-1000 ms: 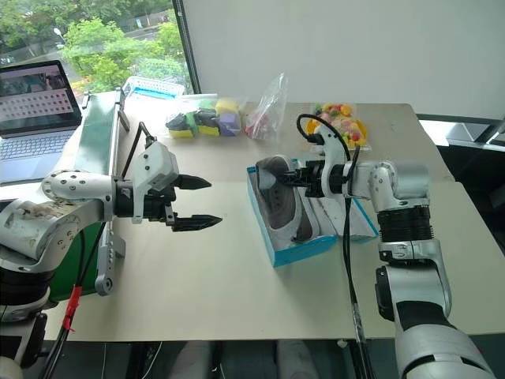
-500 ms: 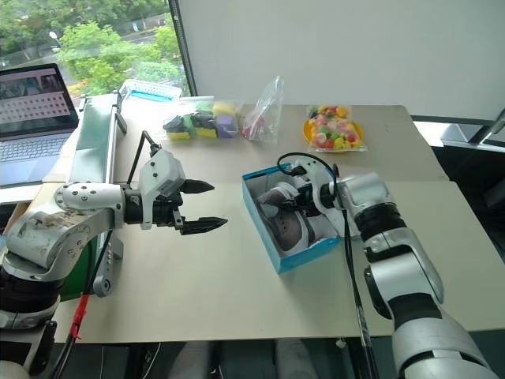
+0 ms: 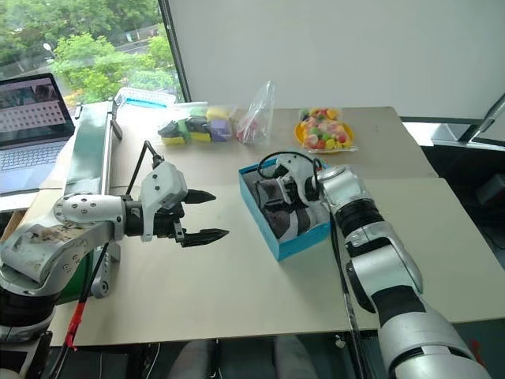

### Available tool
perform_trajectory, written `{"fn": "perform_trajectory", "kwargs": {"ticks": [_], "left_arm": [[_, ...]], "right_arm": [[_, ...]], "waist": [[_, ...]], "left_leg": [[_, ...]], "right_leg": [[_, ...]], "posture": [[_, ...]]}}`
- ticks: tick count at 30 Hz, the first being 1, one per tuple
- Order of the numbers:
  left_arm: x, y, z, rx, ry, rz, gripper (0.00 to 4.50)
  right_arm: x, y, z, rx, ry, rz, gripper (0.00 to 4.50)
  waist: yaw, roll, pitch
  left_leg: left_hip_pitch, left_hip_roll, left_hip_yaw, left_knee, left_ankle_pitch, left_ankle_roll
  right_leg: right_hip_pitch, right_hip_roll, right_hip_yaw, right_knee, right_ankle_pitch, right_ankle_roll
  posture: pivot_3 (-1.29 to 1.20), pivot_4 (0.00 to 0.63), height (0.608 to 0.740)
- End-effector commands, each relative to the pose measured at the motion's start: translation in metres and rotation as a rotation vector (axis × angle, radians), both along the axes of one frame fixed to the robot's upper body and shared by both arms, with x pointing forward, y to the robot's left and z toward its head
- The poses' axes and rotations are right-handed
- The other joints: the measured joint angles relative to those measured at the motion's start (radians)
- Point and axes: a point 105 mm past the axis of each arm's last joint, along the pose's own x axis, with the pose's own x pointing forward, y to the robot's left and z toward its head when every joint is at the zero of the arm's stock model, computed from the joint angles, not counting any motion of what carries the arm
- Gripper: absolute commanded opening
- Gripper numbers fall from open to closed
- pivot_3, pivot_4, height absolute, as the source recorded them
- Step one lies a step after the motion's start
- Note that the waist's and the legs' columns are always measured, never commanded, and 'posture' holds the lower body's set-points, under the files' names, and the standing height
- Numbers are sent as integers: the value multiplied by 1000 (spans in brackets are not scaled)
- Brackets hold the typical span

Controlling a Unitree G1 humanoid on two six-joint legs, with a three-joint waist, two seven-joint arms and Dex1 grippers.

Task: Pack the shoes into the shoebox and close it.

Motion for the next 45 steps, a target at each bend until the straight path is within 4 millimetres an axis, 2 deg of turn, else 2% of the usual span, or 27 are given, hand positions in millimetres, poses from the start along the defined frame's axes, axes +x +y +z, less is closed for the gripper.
{"fn": "perform_trajectory", "kwargs": {"ticks": [1, 6, 9, 10, 12, 13, 14, 16, 18, 21, 23, 25, 29, 32, 34, 39, 43, 45], "left_arm": [[3, -6, 8, 14, -46, -55, 4500], [9, -13, 9, 27, -48, -119, 4500], [11, -17, 11, 33, -46, -164, 4500], [12, -20, 11, 37, -44, -188, 4500], [13, -22, 10, 45, -42, -223, 4500], [15, -24, 10, 48, -42, -244, 4500], [18, -26, 11, 52, -43, -259, 4500], [25, -31, 13, 52, -48, -293, 4500], [31, -35, 15, 55, -57, -316, 4500], [46, -46, 26, 40, -88, -334, 4500], [54, -55, 33, 27, -112, -345, 4500], [58, -63, 37, 16, -124, -347, 4500], [59, -66, 39, 18, -130, -363, 4500], [59, -63, 39, 25, -130, -358, 4500], [59, -60, 40, 29, -132, -340, 4500], [62, -45, 42, 48, -141, -272, 4500], [59, -34, 43, 61, -143, -233, 4500], [57, -26, 43, 65, -141, -200, 4500]], "right_arm": [[-10, 2, 45, 117, -62, 3, 4452], [-33, -13, 83, 237, -100, -60, 4452], [-44, -38, 90, 234, -132, -139, 4452], [-47, -53, 90, 223, -144, -192, 4452], [-56, -71, 91, 223, -154, -258, 3946], [-65, -81, 92, 222, -154, -285, 3836], [-74, -87, 91, 214, -154, -302, 3468], [-103, -93, 82, 154, -137, -285, 2769], [-127, -84, 74, 140, -94, -237, 2094], [-148, -91, 56, 187, -65, -299, 1105], [-158, -103, 31, 180, -27, -396, 383], [-167, -108, 9, 222, 21, -472, 74], [-181, -105, -26, 309, 108, -520, 74], [-179, -109, -43, 383, 135, -568, 74], [-169, -119, -57, 423, 116, -631, 74], [-138, -144, -76, 491, 17, -758, 74], [-127, -155, -97, 480, 14, -797, 74], [-114, -160, -105, 543, 11, -821, 74]], "waist": [[10, 0, 0], [22, 1, 0], [37, 1, 1], [40, 1, 1], [52, 1, 1], [57, 1, 1], [61, 1, 1], [69, 2, 1], [70, 2, 1], [59, 2, 1], [62, 2, 1], [68, 1, 1], [61, 3, 1], [49, 3, 1], [43, 3, 1], [35, 4, 1], [35, 4, 1], [35, 5, 1]], "left_leg": [[-4, 0, 0, -1, 0, 0], [-15, 0, 0, -4, -1, 0], [-18, -1, 0, -2, -1, 0], [-18, -1, 0, -2, -1, 0], [-18, -1, 0, 0, -1, 0], [-17, -1, 0, 1, -1, 0], [-17, -1, 0, 1, -1, 0], [-18, -1, 0, 1, -1, 0], [-19, -2, -1, 0, -1, 0], [-18, -2, -1, 1, -1, 1], [-17, -2, -2, 2, -1, 1], [-16, -2, -2, 2, -1, 1], [-17, -2, -2, 3, -1, 1], [-16, -2, -2, 3, -1, 1], [-15, -2, -2, 3, -1, 1], [-10, -2, -1, 3, -1, 1], [-9, -2, -1, 1, -1, 1], [-10, -2, -1, 1, -1, 1]], "right_leg": [[-4, 0, 0, 0, 2, -3], [-17, 0, -1, 0, 2, -4], [-19, -1, -1, 0, 2, -4], [-18, -2, -1, -1, 2, -4], [-16, -2, -2, -1, 2, -3], [-16, -2, -2, -1, 2, -3], [-15, -2, -2, -1, 2, -3], [-16, -1, -2, -1, 2, -3], [-16, -1, -2, -1, 1, -3], [-16, -1, 0, 0, 1, -3], [-13, -1, -2, 0, 1, -3], [-12, -1, -2, 0, 1, -2], [-13, -1, -2, 0, 0, -2], [-13, -1, -1, 1, 1, -2], [-12, -1, -1, 2, 0, -2], [-8, -1, 0, 2, -4, 5], [-8, -1, 1, 2, -3, 4], [-8, -1, 1, 2, -2, 1]], "posture": [[0, 150, 740], [0, 150, 740], [0, 150, 740], [0, 150, 740], [0, 150, 740], [0, 150, 740], [0, 150, 740], [0, 150, 740], [0, 150, 740], [0, 150, 740], [0, 150, 740], [0, 150, 740], [0, 150, 740], [0, 150, 740], [0, 150, 740], [0, 150, 740], [0, 150, 740], [0, 150, 740]]}}
